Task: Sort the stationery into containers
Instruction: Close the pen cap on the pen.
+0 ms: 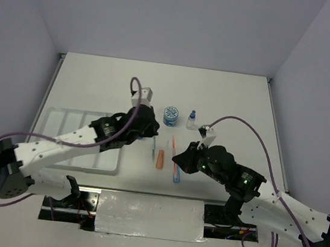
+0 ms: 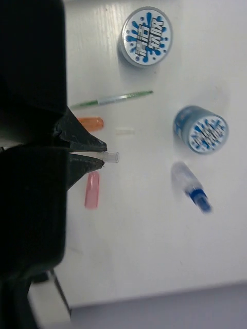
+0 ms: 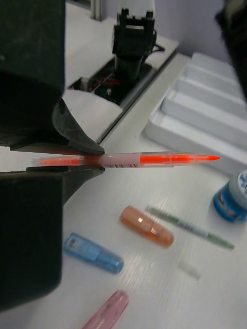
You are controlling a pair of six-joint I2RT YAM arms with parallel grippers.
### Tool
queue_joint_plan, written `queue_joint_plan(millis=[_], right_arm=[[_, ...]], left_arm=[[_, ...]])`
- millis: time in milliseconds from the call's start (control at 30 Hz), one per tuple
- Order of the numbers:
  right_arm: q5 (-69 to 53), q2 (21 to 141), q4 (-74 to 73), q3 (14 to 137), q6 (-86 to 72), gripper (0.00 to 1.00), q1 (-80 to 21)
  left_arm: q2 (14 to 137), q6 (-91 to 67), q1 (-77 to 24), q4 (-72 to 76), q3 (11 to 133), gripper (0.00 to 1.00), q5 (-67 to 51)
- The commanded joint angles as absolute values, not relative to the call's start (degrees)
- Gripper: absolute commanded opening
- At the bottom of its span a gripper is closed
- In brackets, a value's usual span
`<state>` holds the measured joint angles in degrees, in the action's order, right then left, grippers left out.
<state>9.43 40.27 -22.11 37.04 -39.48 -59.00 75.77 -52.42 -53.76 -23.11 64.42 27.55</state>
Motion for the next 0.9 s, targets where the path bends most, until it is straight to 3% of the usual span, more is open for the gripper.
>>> queue_joint_plan(millis=[0,100,267,867], right_arm=[[3.5,38.1,-3.1,32.4,-40.8,0.00,-59.8],[2.1,38.6,3.3,29.7,-41.1,0.00,-60.7],[9.6,41.1,4.1,31.2,-38.1,0.00,-65.0],[13.1,47.8,5.8,37.4,-35.1,0.00,-66.0]], left_arm=[[66.8,-51.2,-53.9,-11.4,60.0,0.00,26.8],[60.7,-50.2,-54.1,-4.5,56.6,0.00,26.5],[55.4,-49.5,-54.3,-0.5,54.3,0.00,24.8],[53.0,-49.4,-54.5,2.9,51.0,0.00,21.4]])
